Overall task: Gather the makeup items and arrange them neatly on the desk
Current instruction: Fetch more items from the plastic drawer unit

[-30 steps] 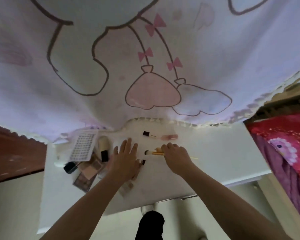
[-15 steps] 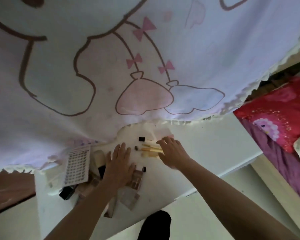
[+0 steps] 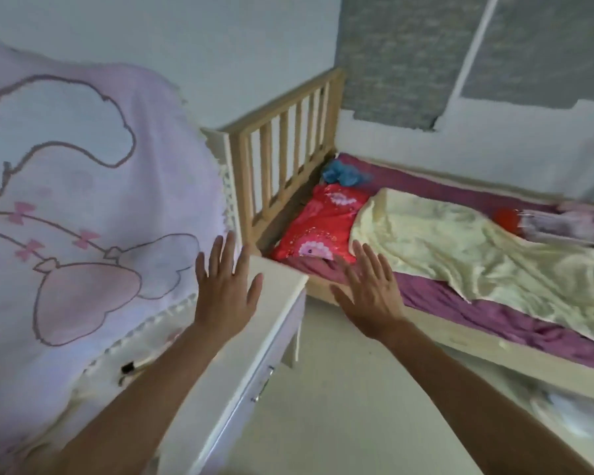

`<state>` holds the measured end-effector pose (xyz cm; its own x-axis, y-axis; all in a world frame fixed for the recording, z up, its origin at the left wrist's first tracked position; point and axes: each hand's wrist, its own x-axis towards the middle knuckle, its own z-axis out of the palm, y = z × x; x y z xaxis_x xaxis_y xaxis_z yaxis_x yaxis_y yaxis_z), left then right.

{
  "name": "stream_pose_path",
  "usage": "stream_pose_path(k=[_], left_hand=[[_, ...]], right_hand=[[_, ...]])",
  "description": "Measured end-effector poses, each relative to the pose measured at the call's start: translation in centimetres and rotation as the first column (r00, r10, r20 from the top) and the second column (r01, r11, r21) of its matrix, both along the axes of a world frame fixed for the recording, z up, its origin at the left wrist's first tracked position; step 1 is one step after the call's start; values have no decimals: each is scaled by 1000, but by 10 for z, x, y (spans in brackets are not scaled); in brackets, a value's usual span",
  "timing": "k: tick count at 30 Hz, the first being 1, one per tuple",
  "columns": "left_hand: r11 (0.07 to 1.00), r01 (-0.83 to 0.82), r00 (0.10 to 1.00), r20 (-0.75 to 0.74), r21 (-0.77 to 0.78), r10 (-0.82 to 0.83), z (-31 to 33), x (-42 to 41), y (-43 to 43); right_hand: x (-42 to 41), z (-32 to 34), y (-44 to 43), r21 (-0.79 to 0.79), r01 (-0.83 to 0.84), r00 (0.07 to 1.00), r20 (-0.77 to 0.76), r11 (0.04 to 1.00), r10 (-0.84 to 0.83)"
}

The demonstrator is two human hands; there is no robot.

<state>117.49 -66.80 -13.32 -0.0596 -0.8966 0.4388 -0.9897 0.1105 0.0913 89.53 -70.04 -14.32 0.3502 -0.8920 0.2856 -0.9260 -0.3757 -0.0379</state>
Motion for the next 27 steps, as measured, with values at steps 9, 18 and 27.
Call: stream_pose_path(k=[9, 18, 27], left_hand=[[725, 689, 725, 15, -17, -689, 43, -399, 106], [134, 991, 130, 103, 30, -986, 31, -729, 304], [-316, 948, -314, 35, -45, -949, 43, -1008, 494]], right_hand=[[-337, 15, 300, -101, 672, 740, 111, 733, -663], [-525, -5, 611, -60, 994, 101, 146, 94, -984], [-684, 15, 795, -80, 934, -342, 77, -348, -937]])
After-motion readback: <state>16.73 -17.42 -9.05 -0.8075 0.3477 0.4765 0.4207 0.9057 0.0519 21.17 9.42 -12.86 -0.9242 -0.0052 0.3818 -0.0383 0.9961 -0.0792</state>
